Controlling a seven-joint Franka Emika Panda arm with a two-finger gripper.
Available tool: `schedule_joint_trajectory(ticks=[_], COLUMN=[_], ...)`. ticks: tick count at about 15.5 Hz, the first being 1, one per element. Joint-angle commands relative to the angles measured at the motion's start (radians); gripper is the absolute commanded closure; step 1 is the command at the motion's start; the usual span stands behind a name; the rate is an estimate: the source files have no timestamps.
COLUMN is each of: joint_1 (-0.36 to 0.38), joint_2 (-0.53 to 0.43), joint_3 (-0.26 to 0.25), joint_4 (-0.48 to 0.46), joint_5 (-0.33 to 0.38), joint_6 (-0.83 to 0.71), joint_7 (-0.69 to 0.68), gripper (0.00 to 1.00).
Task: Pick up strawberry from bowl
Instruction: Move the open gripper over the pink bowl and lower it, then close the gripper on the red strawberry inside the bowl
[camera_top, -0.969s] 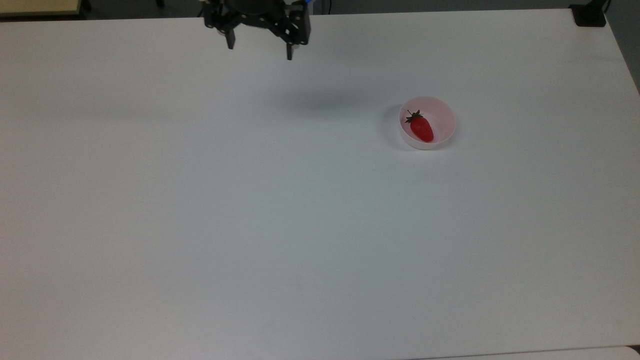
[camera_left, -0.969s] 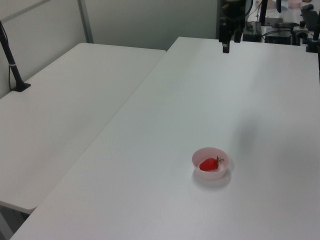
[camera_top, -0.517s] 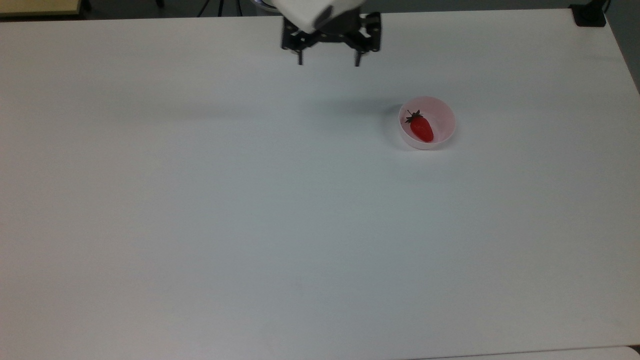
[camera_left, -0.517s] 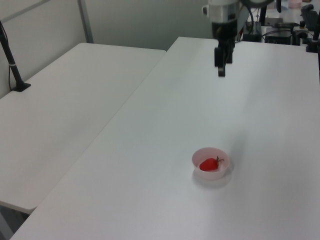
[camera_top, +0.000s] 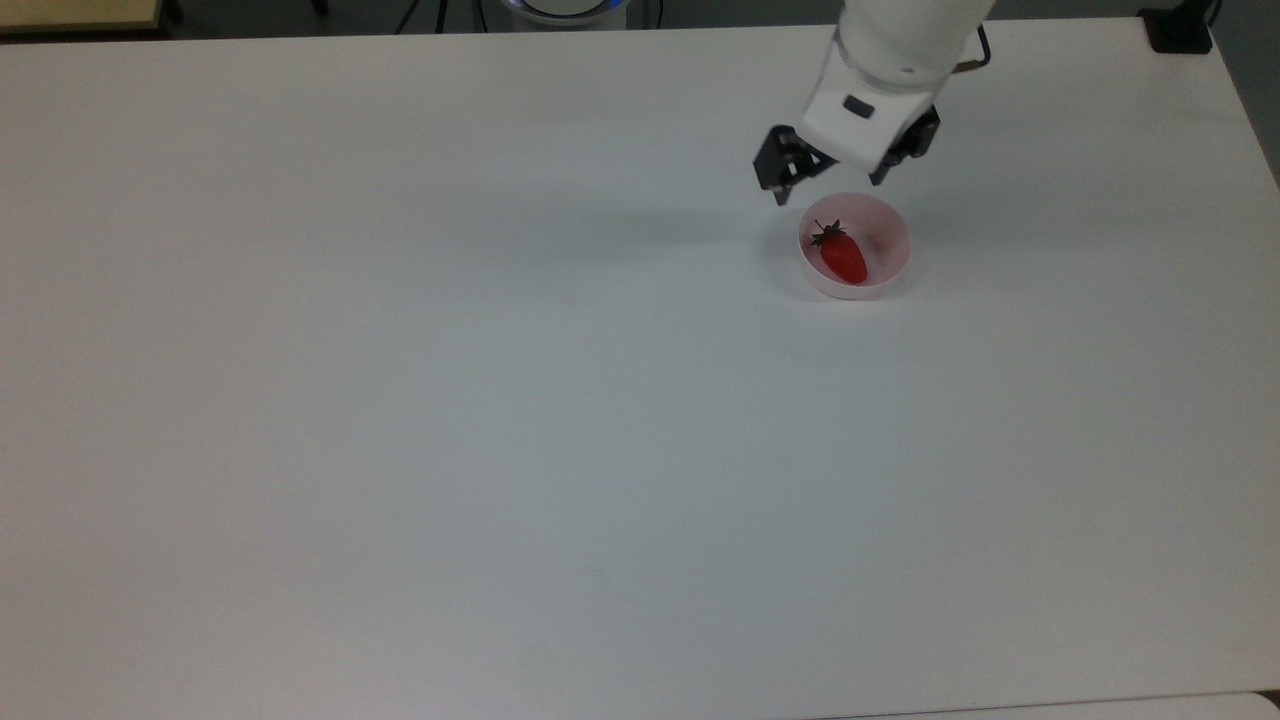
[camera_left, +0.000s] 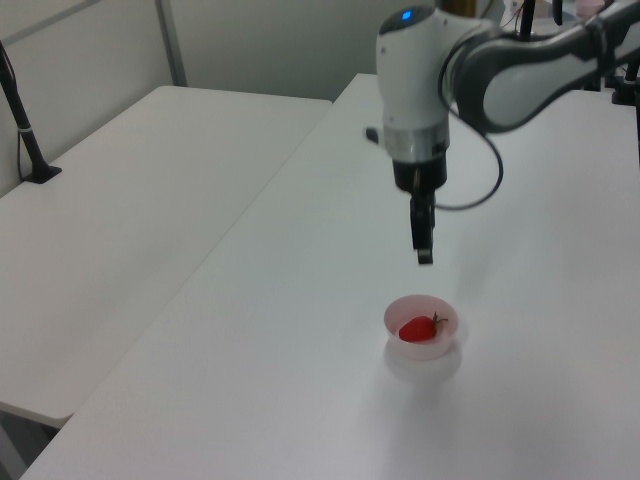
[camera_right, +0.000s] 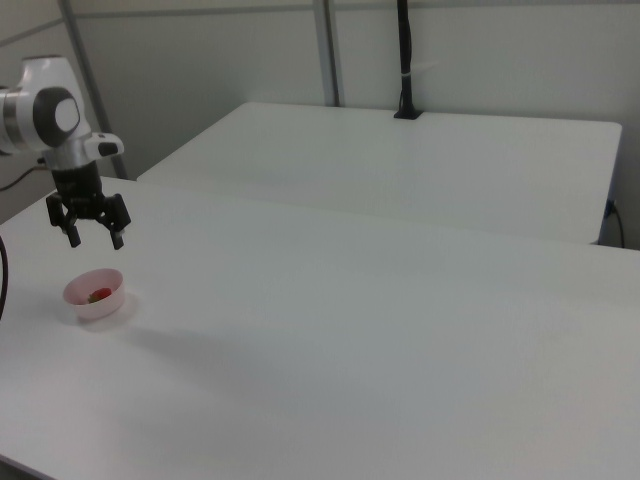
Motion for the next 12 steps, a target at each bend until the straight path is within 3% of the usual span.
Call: schedule_joint_trajectory(ticks=[1,4,12], joint_1=[0.039,0.074,0.081], joint_2=[0.05,0.098,0.141], joint_3=[-0.014,-0.014,0.012], joint_4=[-0.002,-0.01,-0.021], joint_5=[-0.015,-0.083,-0.13], joint_6=[0.071,0.1,0.102], joint_7=[-0.005,-0.009,-0.045], gripper=[0.01,0.21,0.22])
